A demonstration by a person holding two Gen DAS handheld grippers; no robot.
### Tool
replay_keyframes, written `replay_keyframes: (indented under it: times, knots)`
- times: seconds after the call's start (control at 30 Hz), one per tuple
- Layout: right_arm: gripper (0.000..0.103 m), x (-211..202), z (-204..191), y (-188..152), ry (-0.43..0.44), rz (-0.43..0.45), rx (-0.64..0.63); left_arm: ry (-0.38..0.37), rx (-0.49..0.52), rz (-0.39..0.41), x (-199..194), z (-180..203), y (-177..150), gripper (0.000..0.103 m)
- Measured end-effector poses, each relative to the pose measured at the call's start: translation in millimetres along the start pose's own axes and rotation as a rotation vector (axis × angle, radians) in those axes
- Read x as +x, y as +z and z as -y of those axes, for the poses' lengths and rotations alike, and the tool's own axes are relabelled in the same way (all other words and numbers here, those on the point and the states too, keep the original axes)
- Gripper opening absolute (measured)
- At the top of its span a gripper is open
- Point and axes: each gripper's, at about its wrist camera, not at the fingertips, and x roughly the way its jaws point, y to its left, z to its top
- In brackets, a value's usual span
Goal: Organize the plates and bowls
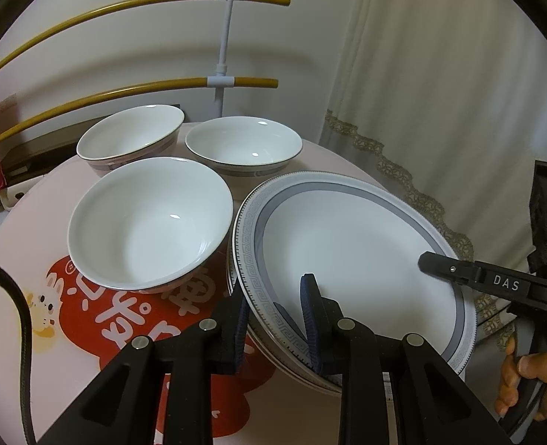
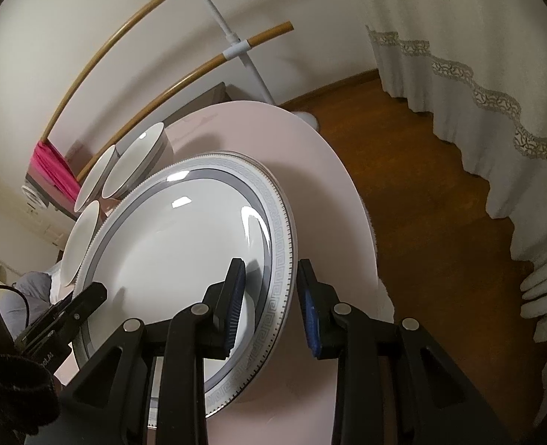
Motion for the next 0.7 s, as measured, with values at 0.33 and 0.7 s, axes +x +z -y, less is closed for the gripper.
replay_keyframes:
  times: [0.33,0.7]
  knots:
    - [0.020,2,23,-1,0.169,0.012,0.081,0.005,0.012,-0.002,1,0,0,0.025]
    - [0.020,3,22,-4,0.194,0.046,0.088,-0.029,0.005,-0.005,-3,-4,-4,0.033]
